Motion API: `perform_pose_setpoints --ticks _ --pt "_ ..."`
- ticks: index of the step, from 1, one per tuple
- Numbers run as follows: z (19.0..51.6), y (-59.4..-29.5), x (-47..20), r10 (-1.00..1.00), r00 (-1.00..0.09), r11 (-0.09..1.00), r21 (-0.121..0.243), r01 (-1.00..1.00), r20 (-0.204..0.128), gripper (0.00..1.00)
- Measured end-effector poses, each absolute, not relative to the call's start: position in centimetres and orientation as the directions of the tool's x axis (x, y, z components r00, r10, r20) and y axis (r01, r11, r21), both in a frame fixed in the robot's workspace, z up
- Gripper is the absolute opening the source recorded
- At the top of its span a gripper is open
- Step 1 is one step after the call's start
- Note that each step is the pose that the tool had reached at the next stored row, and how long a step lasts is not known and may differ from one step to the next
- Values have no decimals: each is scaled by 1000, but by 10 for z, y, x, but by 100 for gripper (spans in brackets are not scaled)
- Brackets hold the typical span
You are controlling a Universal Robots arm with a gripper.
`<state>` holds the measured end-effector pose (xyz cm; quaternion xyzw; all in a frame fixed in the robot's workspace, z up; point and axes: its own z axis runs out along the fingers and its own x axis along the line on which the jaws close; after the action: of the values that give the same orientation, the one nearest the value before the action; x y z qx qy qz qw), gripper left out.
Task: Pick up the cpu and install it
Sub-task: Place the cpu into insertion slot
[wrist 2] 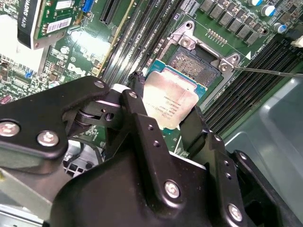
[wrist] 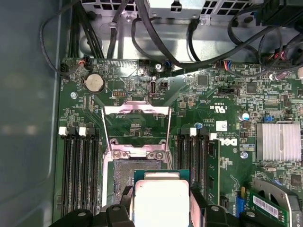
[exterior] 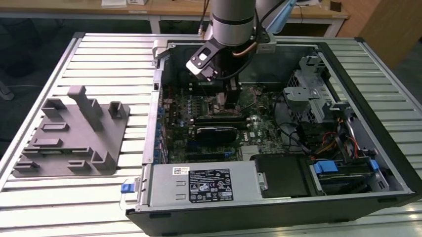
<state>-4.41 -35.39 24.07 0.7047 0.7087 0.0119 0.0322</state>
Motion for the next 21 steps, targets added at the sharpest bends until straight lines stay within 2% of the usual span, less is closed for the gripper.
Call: perform_pose_setpoints --ticks 21 --pt "228 -345 -43 1000 -5 7 62 998 -29 55"
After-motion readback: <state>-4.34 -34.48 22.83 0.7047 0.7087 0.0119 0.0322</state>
